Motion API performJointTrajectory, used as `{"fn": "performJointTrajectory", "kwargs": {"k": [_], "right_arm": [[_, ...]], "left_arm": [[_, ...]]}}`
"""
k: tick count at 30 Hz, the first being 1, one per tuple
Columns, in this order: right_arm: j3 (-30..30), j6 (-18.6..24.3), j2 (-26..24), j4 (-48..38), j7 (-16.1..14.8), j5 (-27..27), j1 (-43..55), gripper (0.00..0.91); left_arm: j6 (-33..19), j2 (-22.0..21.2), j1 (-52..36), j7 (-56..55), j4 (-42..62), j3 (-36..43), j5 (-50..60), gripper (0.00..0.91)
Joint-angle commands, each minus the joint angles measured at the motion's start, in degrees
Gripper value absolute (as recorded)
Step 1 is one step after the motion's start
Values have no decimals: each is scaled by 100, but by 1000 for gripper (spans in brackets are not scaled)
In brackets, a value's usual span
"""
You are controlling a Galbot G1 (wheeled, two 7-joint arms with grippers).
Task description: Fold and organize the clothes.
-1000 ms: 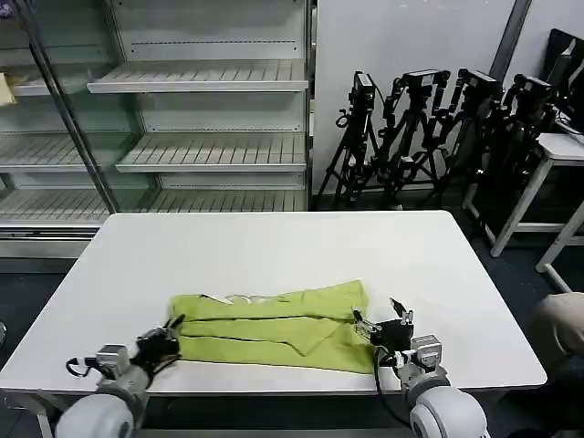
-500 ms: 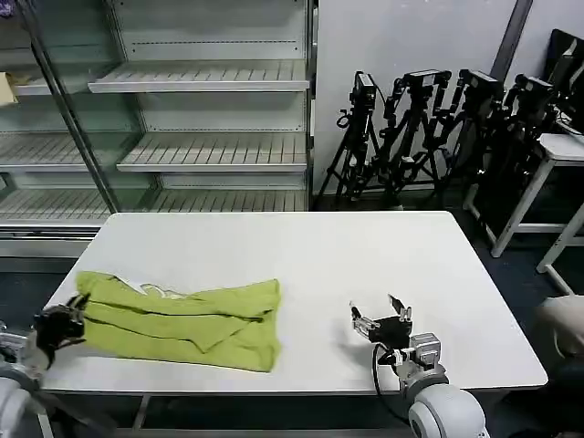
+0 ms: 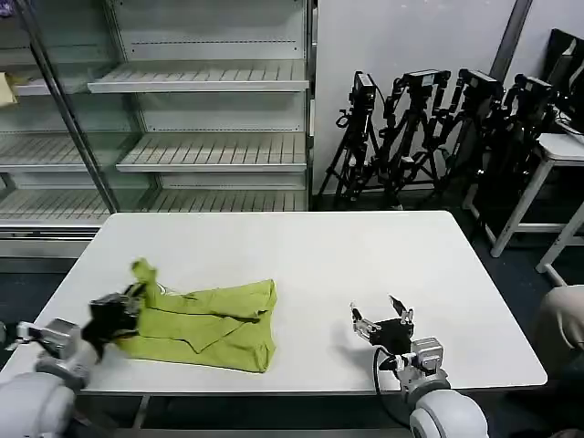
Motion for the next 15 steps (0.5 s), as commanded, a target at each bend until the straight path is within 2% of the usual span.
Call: {"fn": "performJointTrajectory", "kwargs": {"k": [1,8,15], "right_arm": [[-1,12,-4,62,2,-54,-71,907],[18,-9,-28,86,4,-86,-46,907],[23,-8,-15,71,2,-103,-39,907]], "left_arm": [[140,-836,-212,-290,-428,1750,-126,20],[141,-1052,-458,-549,-161,2287,-117,20],[146,-1126,-475,-622,-52,2445,-3,20]]}}
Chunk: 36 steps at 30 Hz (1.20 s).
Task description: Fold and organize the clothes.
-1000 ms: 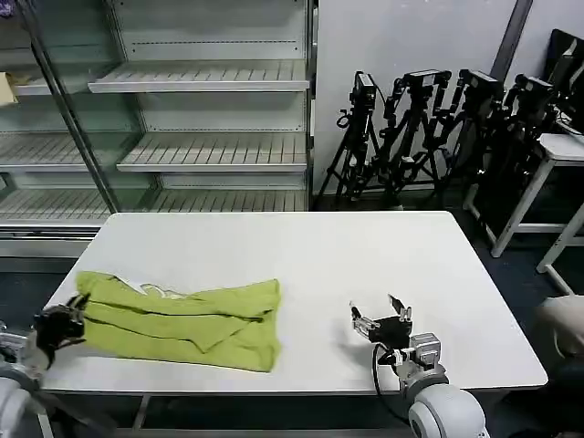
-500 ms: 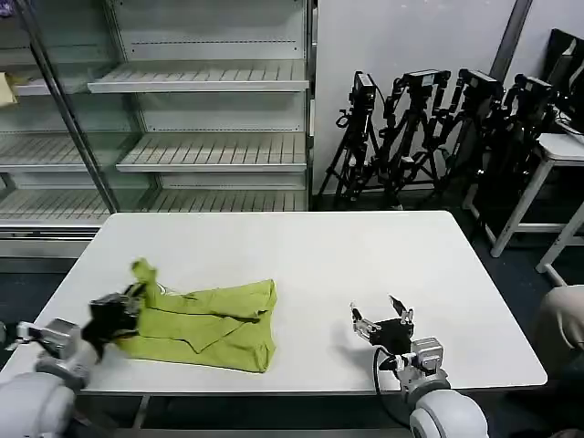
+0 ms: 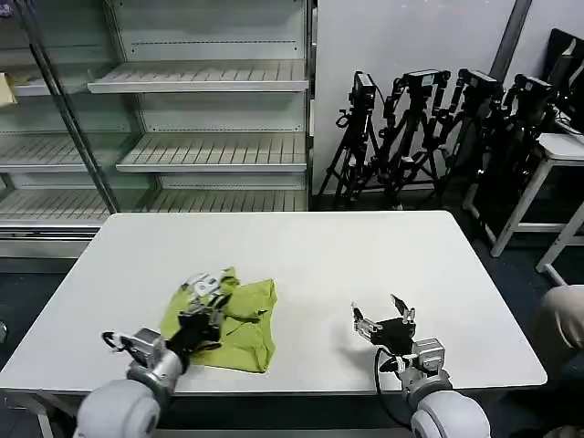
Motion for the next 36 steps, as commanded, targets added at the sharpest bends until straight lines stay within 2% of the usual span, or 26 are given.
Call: {"fn": "performJointTrajectory", "kwargs": {"k": [1,12,13,19,23,30,36], "right_arm": [[5,4,17,-9,3,-14,-10,907],[-25,3,53,-15,-3,-48,-8,907],[-26,2,54,-8,-4,-50,-9,907],[-32,-3,76,2,-14,-58,34,907],[-34,-13,96,2,-28,-55,70,907],[-101,104,296,-491,-81,-174,586,907],[-88,179,643,-636,-190,-403,799,907]], "left_arm": [[42,-318,-122,-164,53,742,74,20],[35,-415,-408,-335,522,703,129,20],[37,-414,-426,-368,565,689,117,907],[-71,-445,-345,-359,458,604,74,907],[-510,-642,-175,-68,357,231,89,907],[-1391,-286,704,201,-77,-651,111,907],[-2029,-191,1473,17,-252,-1761,104,907]]}}
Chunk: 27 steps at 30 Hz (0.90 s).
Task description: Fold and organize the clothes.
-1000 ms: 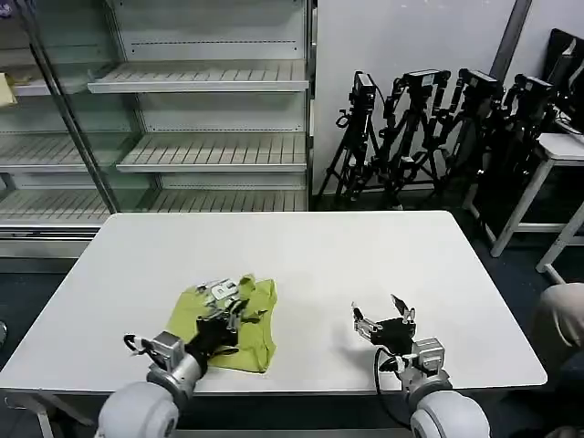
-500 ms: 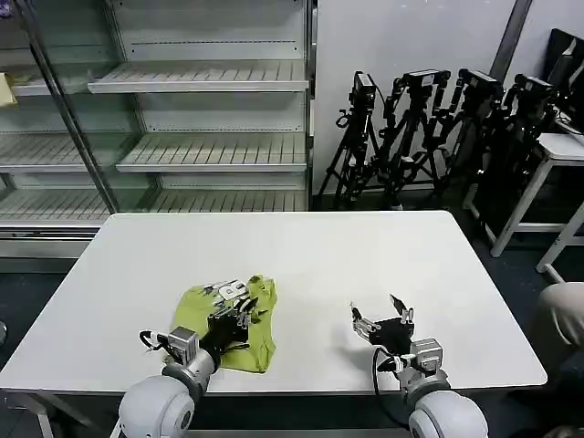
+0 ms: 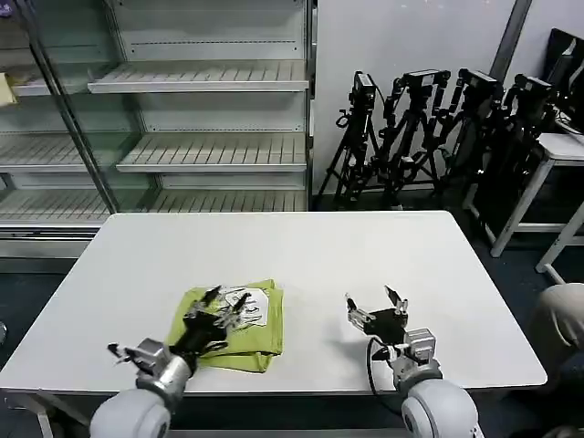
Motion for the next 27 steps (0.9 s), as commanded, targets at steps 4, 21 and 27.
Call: {"fn": "performJointTrajectory", "kwargs": {"k": [4,21,27], "right_arm": [[104,178,495,-323,-164,-465,326,907],[681,213,272,51,-200,-483,-352,907],[631,76,206,328,-174,-500,-565,907]], "left_arm": [[-1152,271,1312,-149,-364,-1847,0,907],[-283,596,110,-310,1228,-1048,-919,907],[-82,724,-91,-198,1236,-800,-1220,907]]}}
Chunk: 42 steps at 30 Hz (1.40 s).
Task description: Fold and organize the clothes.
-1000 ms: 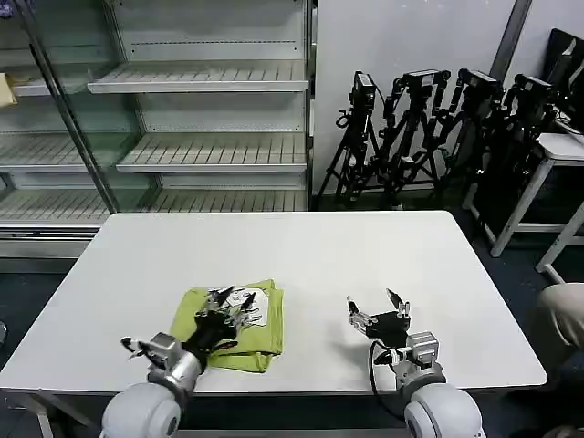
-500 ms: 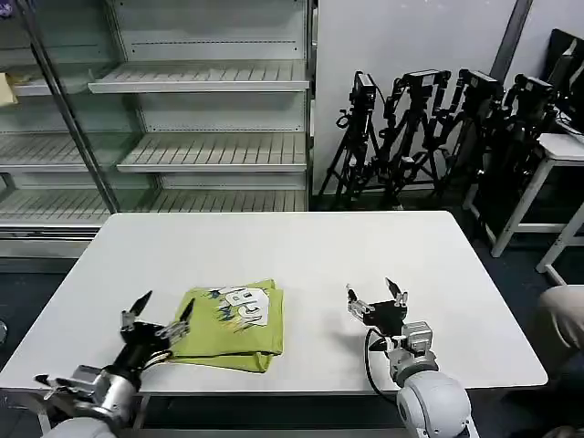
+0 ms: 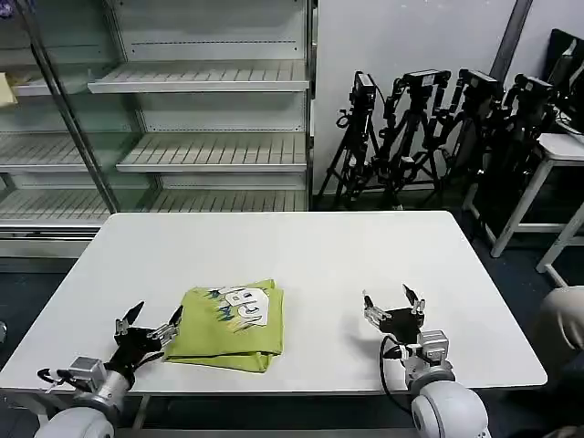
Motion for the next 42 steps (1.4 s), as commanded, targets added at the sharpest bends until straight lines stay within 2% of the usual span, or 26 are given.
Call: {"fn": "performJointTrajectory", "kwargs": {"k": [1,5,10,14,18,19,21,42], "right_arm": [[94,-95,-36,365,-5,-58,-329,907],[15,-146,-8,495,19,-68,-346,907],[-53,-163,9,498,22,-83,-283,907],[-55,-168,10,457,13,-103,-185,907],[-33,-174,-12,400,7,-99,-104,907],[-36,-174,-13,393,6,-100,-94,907],[-39,-168,0,371,9,-103,-50,907],[-92,-145,58,415,28,-129,-19,907]], "left_arm": [[392,218,-477,77,494,333,-569,907],[784,170,-435,63,420,439,-560,907],[889,96,-436,100,278,484,-715,907],[936,46,-679,-194,556,598,-710,907],[1309,-15,-660,-406,522,559,-1196,907],[1320,-13,-635,-401,515,558,-1188,393],[1405,-16,-635,-543,489,572,-1184,10],[1406,-26,-355,-550,294,423,-1353,10]]}}
